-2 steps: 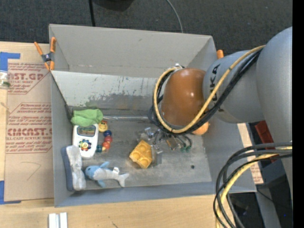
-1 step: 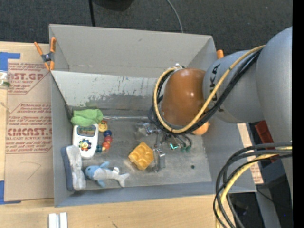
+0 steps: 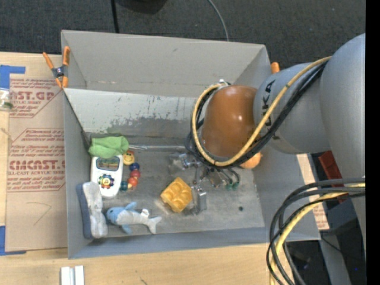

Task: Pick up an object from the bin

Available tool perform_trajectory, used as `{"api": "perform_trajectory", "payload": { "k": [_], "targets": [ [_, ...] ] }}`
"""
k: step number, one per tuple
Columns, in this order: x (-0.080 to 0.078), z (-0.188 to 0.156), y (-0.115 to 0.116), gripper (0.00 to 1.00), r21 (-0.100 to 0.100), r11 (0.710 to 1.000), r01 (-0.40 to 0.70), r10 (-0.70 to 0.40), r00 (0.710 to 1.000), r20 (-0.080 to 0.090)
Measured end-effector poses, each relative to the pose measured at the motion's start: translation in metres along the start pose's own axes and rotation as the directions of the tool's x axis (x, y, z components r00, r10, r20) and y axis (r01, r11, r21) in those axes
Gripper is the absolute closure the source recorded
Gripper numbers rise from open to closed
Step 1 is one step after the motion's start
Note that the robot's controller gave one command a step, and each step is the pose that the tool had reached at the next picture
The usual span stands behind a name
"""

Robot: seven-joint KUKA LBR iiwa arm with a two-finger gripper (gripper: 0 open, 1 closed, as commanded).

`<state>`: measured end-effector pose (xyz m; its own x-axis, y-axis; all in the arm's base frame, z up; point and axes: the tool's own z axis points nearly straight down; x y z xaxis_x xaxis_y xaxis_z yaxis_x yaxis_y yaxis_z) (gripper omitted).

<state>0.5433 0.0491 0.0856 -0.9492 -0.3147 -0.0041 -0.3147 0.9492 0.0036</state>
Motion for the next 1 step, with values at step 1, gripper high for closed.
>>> {"api": "perform_trajectory", "payload": {
  "k": [1],
  "targets": [
    [0.0109,0.0159,0.0205,1.0,-0.001,0.976,0.219,-0.219,0.976,0.001]
  ]
}}
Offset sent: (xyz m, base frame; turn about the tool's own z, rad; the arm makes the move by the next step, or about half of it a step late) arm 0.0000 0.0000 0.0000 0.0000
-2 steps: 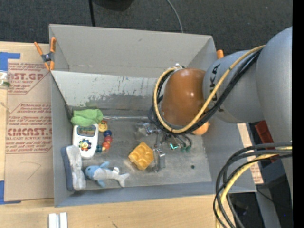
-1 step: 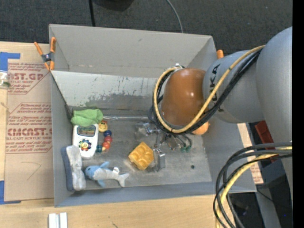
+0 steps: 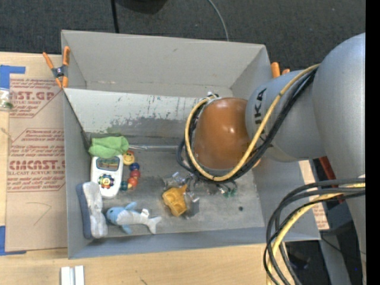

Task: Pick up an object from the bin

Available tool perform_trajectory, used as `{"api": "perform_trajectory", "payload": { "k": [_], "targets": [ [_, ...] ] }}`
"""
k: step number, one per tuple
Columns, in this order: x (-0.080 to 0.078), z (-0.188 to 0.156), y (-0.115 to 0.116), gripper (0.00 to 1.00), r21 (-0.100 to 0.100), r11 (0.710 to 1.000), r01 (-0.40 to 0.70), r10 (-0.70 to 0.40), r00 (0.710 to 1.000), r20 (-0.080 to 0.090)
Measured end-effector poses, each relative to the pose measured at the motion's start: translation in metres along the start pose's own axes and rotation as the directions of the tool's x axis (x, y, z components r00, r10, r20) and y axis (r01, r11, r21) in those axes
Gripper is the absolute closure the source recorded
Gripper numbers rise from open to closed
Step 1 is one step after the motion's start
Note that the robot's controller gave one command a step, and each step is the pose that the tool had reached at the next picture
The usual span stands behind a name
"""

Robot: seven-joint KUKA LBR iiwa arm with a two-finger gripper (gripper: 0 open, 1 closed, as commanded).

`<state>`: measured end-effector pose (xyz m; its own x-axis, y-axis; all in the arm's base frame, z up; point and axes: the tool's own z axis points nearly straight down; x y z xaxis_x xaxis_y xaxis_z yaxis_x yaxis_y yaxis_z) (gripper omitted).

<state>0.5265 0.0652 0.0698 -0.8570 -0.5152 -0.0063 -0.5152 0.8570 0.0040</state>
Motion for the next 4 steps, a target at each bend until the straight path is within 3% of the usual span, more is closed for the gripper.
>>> {"api": "perform_trajectory", "payload": {
  "k": [2,3,4],
  "targets": [
    [0.001,-0.002,0.0,1.0,-0.001,1.0,0.001,-0.001,1.0,-0.002],
    [-0.031,0.0,-0.026,1.0,-0.001,0.991,0.134,-0.134,0.991,0.002],
    [-0.031,0.0,-0.025,0.0,-0.001,0.991,0.134,-0.134,0.991,0.003]
  ]
}}
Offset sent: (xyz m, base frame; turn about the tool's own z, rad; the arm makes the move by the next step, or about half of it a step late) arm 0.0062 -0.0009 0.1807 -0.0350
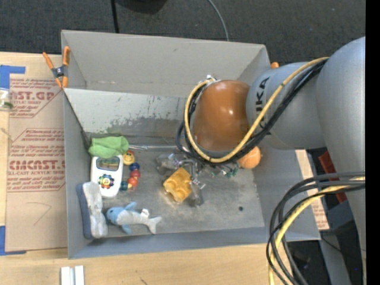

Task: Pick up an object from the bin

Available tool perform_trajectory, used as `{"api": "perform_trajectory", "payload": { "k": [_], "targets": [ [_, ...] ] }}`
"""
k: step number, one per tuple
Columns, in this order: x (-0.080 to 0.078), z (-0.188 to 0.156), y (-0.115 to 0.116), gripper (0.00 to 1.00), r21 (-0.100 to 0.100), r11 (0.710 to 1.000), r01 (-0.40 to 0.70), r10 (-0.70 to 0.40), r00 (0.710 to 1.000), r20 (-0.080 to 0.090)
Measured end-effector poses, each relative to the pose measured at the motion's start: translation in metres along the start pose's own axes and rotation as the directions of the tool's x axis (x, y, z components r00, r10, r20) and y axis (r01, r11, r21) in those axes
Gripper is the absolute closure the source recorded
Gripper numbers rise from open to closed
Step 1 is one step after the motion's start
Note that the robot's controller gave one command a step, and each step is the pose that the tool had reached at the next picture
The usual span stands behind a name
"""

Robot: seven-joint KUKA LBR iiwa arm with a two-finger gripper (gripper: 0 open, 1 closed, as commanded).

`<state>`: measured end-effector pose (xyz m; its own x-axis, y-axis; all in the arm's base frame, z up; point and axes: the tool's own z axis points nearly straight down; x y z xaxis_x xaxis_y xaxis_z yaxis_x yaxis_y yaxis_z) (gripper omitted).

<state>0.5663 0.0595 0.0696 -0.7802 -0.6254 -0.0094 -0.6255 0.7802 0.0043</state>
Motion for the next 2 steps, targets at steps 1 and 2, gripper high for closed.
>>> {"api": "perform_trajectory", "payload": {
  "k": [1,2],
  "targets": [
    [-0.0004,-0.0004,-0.0001,1.0,0.0,1.0,0.0,0.0,1.0,0.002],
    [-0.0004,-0.0004,-0.0001,1.0,0.0,1.0,0.0,0.0,1.0,0.002]
  ]
}}
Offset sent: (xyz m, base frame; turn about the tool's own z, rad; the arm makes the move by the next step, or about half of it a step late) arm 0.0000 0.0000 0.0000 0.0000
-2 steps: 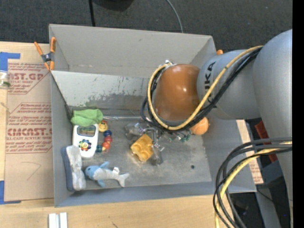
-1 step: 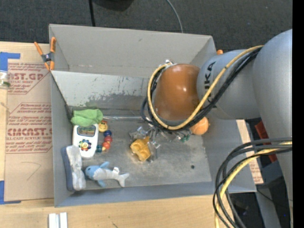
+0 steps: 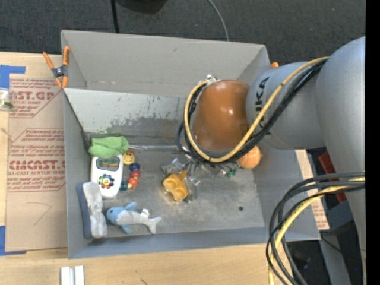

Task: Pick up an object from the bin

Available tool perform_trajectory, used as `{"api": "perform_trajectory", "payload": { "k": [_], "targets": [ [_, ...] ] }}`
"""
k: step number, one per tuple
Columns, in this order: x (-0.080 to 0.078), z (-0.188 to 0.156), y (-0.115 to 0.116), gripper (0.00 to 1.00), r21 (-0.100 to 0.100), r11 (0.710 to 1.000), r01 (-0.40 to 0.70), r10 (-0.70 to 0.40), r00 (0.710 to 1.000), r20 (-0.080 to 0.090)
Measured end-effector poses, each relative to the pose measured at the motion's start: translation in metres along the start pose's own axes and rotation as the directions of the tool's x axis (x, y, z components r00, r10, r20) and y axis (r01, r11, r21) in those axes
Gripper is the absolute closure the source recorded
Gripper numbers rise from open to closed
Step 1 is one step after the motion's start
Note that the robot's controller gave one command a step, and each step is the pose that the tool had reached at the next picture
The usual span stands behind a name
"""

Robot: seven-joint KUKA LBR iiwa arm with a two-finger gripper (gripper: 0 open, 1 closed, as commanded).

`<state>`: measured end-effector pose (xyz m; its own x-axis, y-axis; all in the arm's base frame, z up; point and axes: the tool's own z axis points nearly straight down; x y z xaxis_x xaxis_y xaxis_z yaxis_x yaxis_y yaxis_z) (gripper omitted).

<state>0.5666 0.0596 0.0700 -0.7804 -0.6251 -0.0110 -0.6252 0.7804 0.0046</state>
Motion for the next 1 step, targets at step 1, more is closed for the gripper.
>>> {"api": "perform_trajectory", "payload": {
  "k": [1],
  "targets": [
    [0.0062,-0.1377,0.0104,1.0,0.0,1.0,0.019,-0.019,1.0,0.004]
  ]
}}
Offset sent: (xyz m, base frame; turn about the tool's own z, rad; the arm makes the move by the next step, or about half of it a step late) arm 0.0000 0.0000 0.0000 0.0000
